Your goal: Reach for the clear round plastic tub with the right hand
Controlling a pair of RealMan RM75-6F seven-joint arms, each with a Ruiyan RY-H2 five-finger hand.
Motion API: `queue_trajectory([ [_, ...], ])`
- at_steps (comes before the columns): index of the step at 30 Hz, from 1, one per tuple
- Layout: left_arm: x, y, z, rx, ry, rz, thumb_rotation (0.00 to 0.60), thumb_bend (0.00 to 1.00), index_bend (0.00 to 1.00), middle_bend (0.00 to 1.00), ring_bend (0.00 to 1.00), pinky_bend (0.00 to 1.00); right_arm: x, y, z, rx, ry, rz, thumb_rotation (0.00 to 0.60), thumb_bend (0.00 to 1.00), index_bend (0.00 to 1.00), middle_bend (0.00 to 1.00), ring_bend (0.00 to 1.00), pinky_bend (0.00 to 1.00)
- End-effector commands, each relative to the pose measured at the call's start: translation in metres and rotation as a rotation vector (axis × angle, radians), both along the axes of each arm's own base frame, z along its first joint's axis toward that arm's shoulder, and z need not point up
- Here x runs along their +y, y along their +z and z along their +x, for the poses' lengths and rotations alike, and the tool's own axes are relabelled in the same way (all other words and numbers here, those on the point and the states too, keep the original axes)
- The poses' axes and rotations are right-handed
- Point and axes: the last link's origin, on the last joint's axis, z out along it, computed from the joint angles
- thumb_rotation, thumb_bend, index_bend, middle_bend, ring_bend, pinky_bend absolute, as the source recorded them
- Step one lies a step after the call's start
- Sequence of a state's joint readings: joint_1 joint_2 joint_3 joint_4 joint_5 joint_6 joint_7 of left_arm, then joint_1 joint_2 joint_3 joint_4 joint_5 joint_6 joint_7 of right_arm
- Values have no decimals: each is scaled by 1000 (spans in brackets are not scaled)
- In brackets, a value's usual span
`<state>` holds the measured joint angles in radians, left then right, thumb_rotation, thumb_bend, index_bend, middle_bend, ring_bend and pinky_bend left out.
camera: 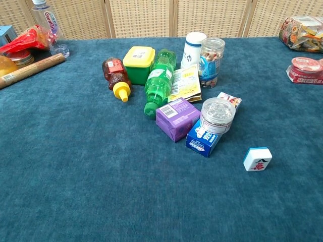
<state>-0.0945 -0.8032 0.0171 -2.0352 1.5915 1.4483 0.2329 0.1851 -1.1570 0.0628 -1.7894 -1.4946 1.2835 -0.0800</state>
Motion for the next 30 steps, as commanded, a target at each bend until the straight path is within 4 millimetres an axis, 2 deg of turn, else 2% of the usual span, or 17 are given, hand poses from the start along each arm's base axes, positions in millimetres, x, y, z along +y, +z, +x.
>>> queue_trajectory([
  [1,1,-1,-1,5,4,1,600,1,0,0,0,0,-14,-20,8,-17,36,51,600,0,0,0,0,0],
  [8,3,-4,-6,21,22,-1,600,2,0,0,0,0,-42,-58,29,-62,73,134,600,0,0,0,0,0],
  [16,6,-5,-9,28,35,2,600,1,0,0,0,0,-61,-77,51,-117,95,168,600,0,0,0,0,0],
  [30,6,-7,-10,25,41,-7,600,1,0,0,0,0,-62,-94,90,-187,126,243,600,0,0,0,0,0],
])
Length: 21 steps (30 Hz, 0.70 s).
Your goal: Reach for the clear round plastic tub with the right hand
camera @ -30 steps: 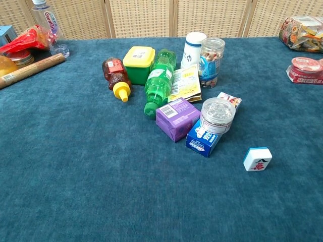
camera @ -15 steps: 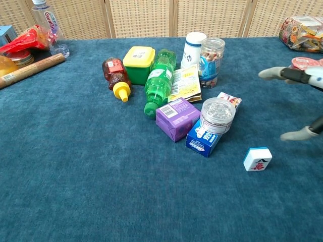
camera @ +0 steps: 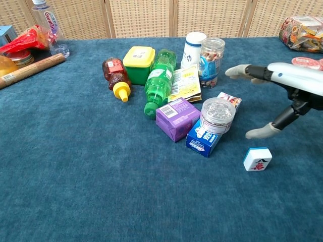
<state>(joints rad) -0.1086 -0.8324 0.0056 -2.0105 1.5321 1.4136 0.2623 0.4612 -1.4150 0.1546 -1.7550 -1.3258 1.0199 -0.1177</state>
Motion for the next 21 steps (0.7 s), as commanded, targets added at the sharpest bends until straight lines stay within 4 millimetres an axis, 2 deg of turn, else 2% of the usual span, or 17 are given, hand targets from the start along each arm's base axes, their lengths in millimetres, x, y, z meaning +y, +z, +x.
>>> queue_trajectory([
  [1,0,0,0,-2,1,0,600,1,0,0,0,0,0,-4,7,-18,3,21,600,0,0,0,0,0],
  [14,1,0,-1,-2,6,-1,600,1,0,0,0,0,-6,-16,20,-112,-1,98,600,0,0,0,0,0],
  [21,0,0,-1,-5,6,0,600,2,0,0,0,0,-8,-24,20,-132,-5,92,600,0,0,0,0,0],
])
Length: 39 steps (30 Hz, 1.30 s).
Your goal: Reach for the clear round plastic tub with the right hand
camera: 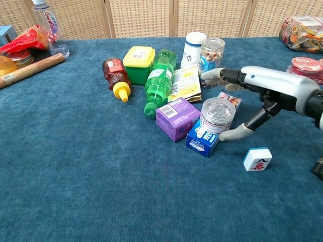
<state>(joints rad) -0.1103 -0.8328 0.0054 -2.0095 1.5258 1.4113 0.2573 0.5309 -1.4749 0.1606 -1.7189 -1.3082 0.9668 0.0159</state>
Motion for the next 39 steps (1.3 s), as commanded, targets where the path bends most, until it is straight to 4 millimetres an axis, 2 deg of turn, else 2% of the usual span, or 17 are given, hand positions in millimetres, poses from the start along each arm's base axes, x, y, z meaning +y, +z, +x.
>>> queue_trajectory([
  [1,0,0,0,-1,1,2,600,2,0,0,0,0,0,-4,-1,-5,-1,-7,600,0,0,0,0,0],
  [5,0,1,0,-6,1,2,600,2,0,0,0,0,-2,-9,-5,-13,-8,-16,600,0,0,0,0,0],
  [7,0,1,0,-6,1,2,600,2,0,0,0,0,-3,-10,-8,-21,-14,-26,600,0,9,39,0,6],
  [9,0,2,0,-7,2,3,600,2,0,0,0,0,-3,-11,-10,-26,-14,-33,600,0,59,147,0,81],
  [11,0,2,0,-7,3,4,600,2,0,0,0,0,-3,-11,-10,-33,-8,-44,600,0,148,293,45,250],
  [12,0,2,0,-7,4,4,600,2,0,0,0,0,-3,-11,-11,-37,-4,-50,600,0,194,375,108,338],
  [14,0,1,0,-7,3,3,600,1,0,0,0,0,-3,-11,-11,-43,2,-61,600,0,244,463,194,409],
  [17,0,1,0,-6,2,0,600,1,0,0,0,0,-2,-11,-13,-39,5,-70,600,0,311,533,263,440],
  [22,0,1,0,-8,3,2,600,2,0,0,0,0,-2,-12,-18,-33,-6,-67,600,1,385,599,314,482],
  [27,-1,1,1,-11,0,1,600,1,0,0,0,0,-2,-8,-16,-37,3,-82,600,7,398,610,322,490],
  [39,0,-1,2,-16,-5,-5,600,2,0,0,0,0,-4,21,13,-52,74,-157,600,7,402,611,320,489],
])
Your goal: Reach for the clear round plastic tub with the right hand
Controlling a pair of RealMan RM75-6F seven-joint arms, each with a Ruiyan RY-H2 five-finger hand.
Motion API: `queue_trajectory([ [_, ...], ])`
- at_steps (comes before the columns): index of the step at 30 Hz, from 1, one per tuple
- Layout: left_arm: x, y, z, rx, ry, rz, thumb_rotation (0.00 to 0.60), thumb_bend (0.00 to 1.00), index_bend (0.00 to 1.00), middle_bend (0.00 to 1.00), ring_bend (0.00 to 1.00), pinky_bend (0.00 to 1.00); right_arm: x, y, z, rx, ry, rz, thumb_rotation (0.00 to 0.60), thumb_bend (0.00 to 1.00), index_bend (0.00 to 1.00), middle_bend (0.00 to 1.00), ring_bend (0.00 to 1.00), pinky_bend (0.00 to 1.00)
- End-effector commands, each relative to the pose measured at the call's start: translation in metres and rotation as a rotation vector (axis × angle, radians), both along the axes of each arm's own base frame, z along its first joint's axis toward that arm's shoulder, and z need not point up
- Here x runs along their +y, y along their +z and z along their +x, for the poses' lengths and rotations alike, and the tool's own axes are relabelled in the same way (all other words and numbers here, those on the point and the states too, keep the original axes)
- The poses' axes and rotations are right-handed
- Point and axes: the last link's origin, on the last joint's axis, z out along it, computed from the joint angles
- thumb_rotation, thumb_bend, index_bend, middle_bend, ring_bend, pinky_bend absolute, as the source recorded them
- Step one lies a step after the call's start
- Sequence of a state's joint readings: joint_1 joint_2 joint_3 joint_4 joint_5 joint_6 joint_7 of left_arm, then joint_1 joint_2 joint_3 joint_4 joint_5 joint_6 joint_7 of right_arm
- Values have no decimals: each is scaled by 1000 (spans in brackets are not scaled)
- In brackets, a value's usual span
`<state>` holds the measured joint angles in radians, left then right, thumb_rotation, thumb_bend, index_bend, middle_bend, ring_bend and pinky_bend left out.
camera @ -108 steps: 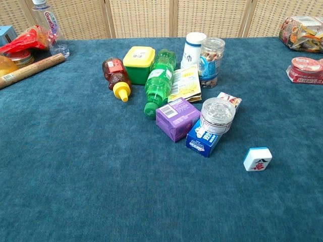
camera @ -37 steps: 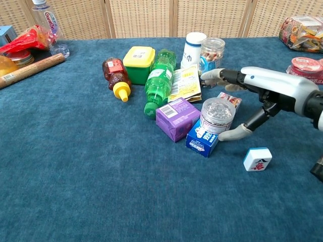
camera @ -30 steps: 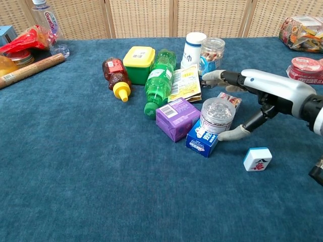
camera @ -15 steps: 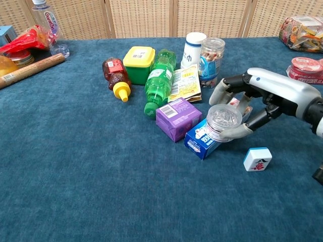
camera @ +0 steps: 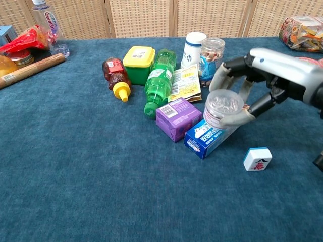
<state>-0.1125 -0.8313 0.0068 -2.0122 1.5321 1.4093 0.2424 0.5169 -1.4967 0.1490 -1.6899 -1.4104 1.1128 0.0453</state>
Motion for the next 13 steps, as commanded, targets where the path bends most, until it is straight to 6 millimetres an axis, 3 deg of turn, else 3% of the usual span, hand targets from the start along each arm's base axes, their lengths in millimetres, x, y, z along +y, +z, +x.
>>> queue_trajectory([
  [1,0,0,0,-2,-1,-1,600,1,0,0,0,0,-5,12,12,-4,21,-33,600,8,402,611,321,489],
  [7,0,0,0,-4,-1,-3,600,1,0,0,0,0,-13,30,36,-20,49,-82,600,3,397,611,321,489],
  [13,0,-1,1,-7,-2,-7,600,2,0,0,0,0,-16,38,47,-12,54,-101,600,3,395,611,321,490],
])
